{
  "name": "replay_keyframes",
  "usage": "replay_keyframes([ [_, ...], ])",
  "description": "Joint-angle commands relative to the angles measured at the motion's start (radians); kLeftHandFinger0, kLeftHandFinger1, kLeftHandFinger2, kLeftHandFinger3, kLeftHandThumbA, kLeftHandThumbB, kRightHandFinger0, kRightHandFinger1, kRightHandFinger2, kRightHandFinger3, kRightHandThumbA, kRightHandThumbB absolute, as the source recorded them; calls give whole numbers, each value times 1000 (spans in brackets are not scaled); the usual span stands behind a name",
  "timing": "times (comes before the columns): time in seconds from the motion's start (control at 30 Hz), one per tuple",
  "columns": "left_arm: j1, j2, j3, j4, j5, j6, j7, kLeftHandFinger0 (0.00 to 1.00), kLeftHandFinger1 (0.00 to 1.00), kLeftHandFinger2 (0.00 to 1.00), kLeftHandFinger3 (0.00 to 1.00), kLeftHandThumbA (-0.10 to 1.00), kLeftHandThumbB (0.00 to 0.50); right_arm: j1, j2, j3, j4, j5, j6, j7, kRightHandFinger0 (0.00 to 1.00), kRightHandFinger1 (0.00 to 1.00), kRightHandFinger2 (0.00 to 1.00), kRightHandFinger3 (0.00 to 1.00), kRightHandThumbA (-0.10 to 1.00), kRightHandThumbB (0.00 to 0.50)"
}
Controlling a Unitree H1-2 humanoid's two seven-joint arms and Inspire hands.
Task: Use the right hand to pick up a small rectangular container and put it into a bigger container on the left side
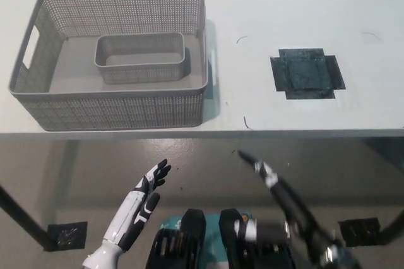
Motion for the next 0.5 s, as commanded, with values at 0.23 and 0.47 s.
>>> replay_keyframes([
  [0.23, -38, 0, 35, 3, -25, -52, 22, 1000, 1000, 1000, 1000, 1000, 353, 58, 107, -116, 61, 233, -316, -130, 1000, 1000, 1000, 1000, 1000, 184],
  [0.47, -51, 10, 45, 12, -6, -52, 27, 1000, 1000, 1000, 1000, 1000, 350, -16, 127, -142, 133, 294, -151, -57, 1000, 1000, 1000, 1000, 1000, 108],
])
